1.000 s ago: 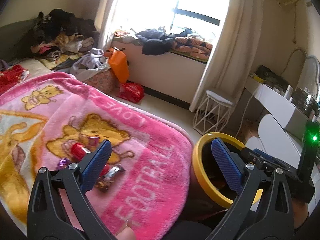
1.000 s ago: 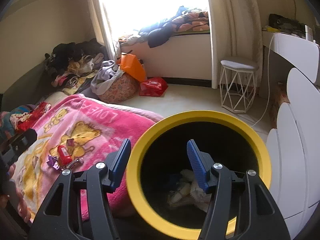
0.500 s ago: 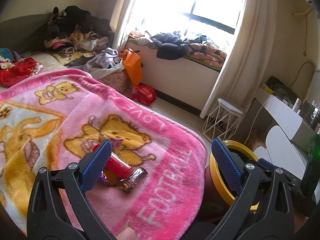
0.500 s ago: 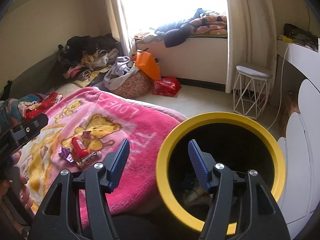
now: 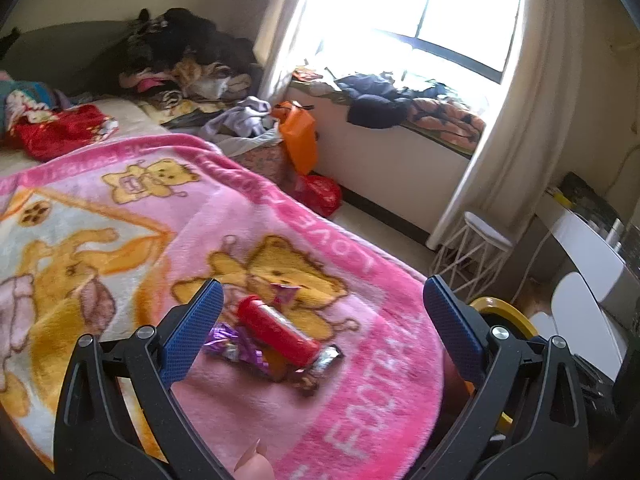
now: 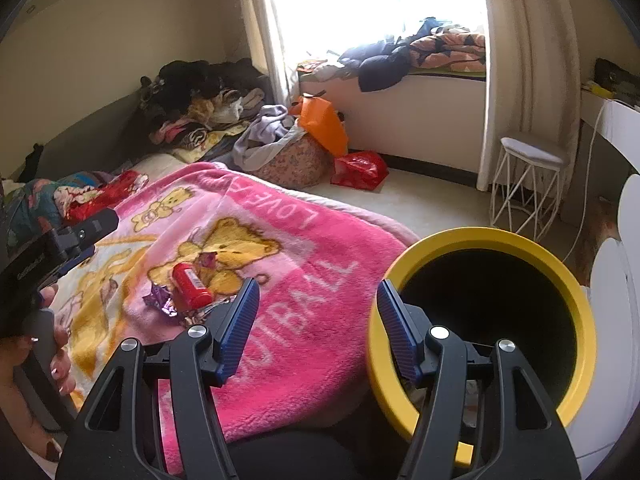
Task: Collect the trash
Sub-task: 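Move both open tools back toward the red tube and purple wrappers, then grasp the chocolate bar wrapper with the right tool while the left tool grasps the purple wrapper, then carry both wrappers over the yellow bin and open both tools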
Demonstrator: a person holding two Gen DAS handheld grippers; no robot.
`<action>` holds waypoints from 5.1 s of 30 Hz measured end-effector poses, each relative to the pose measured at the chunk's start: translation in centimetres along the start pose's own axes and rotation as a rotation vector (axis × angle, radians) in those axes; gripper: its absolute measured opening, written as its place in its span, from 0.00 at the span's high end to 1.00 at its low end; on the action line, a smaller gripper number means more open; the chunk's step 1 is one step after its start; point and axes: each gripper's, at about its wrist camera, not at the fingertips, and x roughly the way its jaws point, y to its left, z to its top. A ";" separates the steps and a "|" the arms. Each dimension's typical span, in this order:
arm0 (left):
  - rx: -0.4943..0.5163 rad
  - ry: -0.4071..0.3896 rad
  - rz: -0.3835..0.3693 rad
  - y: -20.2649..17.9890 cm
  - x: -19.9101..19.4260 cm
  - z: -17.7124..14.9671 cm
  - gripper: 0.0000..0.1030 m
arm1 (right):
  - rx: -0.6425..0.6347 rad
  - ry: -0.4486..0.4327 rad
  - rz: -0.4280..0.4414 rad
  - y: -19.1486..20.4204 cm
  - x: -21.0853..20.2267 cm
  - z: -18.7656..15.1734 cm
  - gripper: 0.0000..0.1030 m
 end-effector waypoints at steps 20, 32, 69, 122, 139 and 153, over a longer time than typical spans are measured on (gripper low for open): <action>-0.120 0.083 0.119 6.5 1.9 -1.0 0.11 | -0.081 0.156 0.126 7.9 6.7 -0.6 0.43; -0.232 0.176 0.079 9.9 3.9 -2.4 0.19 | 0.005 0.305 0.175 9.5 11.9 -1.5 0.43; -0.255 0.351 -0.027 8.9 8.8 -5.5 0.65 | 0.214 0.401 0.246 6.1 13.1 -3.1 0.84; -0.043 0.185 -0.113 0.1 3.2 -2.4 0.85 | 0.019 0.173 0.131 2.9 5.1 -0.2 0.85; 0.028 0.179 -0.188 -4.0 2.2 -2.6 0.85 | 0.086 0.132 0.082 -1.2 3.7 0.4 0.85; 0.082 0.187 -0.242 -6.6 2.0 -3.2 0.85 | 0.144 0.094 0.019 -4.9 2.3 0.8 0.85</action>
